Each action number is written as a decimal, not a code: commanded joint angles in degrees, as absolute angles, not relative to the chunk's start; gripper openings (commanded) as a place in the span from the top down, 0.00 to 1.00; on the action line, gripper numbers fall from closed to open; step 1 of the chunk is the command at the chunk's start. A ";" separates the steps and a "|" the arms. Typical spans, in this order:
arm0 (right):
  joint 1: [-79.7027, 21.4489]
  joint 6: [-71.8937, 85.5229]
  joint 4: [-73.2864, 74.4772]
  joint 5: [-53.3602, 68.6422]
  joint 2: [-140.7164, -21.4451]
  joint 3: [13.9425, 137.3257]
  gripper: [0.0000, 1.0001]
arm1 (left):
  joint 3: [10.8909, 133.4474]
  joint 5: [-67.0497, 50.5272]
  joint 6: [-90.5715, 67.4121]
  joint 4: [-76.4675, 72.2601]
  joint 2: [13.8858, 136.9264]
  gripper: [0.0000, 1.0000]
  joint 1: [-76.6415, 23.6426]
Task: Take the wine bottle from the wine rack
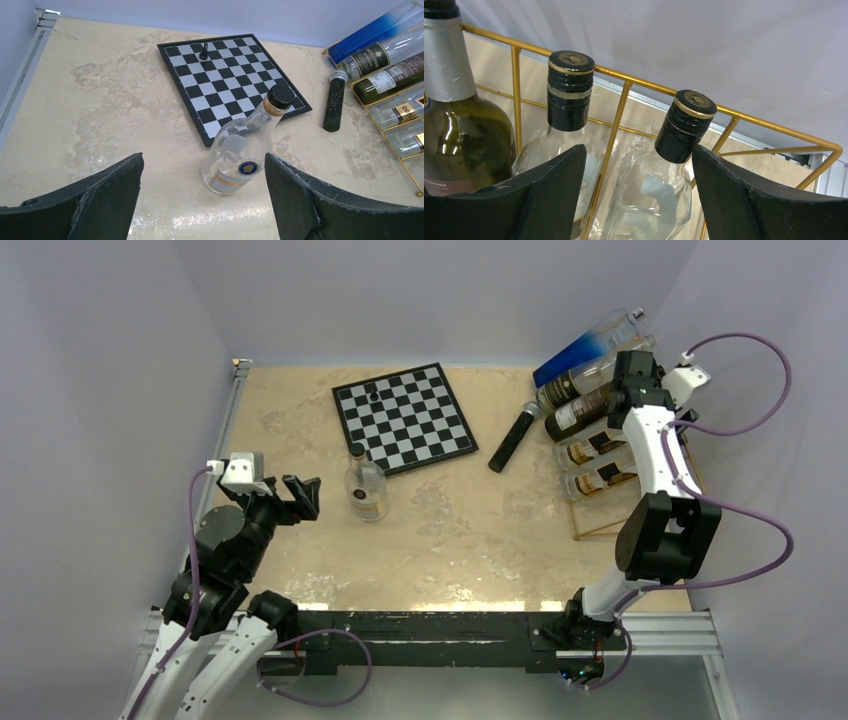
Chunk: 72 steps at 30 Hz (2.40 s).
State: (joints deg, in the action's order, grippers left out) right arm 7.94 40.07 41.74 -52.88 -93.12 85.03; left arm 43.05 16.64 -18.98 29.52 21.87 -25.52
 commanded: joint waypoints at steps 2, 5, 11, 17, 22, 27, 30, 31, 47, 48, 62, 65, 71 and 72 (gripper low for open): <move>8.41 40.68 41.99 -54.55 -95.28 88.13 0.20 | 43.16 16.16 -19.87 27.95 21.27 0.06 -25.66; 8.59 41.04 41.34 -54.88 -95.38 86.89 0.19 | 43.15 16.18 -19.86 27.95 21.57 0.06 -25.66; 9.90 41.27 41.44 -54.44 -96.74 86.97 0.22 | 43.27 16.25 -19.86 27.91 22.06 0.06 -25.66; 10.19 41.54 40.17 -53.98 -96.37 85.08 0.17 | 43.24 16.26 -19.86 27.76 22.56 0.06 -25.66; 10.98 39.91 39.17 -52.93 -97.35 86.03 0.25 | 43.31 16.35 -19.86 27.86 22.61 0.06 -25.66; 12.76 39.91 38.74 -49.80 -97.26 85.96 0.29 | 43.24 16.40 -19.86 27.86 22.44 0.06 -25.66; 12.83 39.39 38.18 -49.48 -97.04 85.61 0.36 | 43.26 16.43 -19.86 27.93 22.18 0.06 -25.66; 12.83 39.26 37.85 -49.48 -96.79 85.33 0.40 | 43.29 16.48 -19.86 27.95 22.08 0.06 -25.66; 5.68 26.61 31.63 -57.16 -85.59 83.89 1.00 | 43.36 16.65 -19.69 28.04 20.25 0.06 -25.66; 5.21 25.01 30.14 -57.51 -84.77 83.08 1.00 | 43.35 16.57 -19.69 27.99 20.13 0.06 -25.66; -3.16 20.48 28.06 -54.77 -76.95 80.57 1.00 | 43.53 15.62 -19.42 27.95 19.04 0.06 -25.61; -6.47 15.62 24.99 -55.93 -74.63 80.46 1.00 | 43.55 15.56 -19.42 27.90 18.62 0.06 -25.66; -13.48 6.62 21.98 -57.49 -70.59 83.43 1.00 | 43.73 15.73 -19.20 28.24 18.32 0.05 -25.62; -14.78 6.24 22.78 -56.71 -70.02 84.36 1.00 | 43.85 15.80 -19.17 28.34 18.36 0.05 -25.66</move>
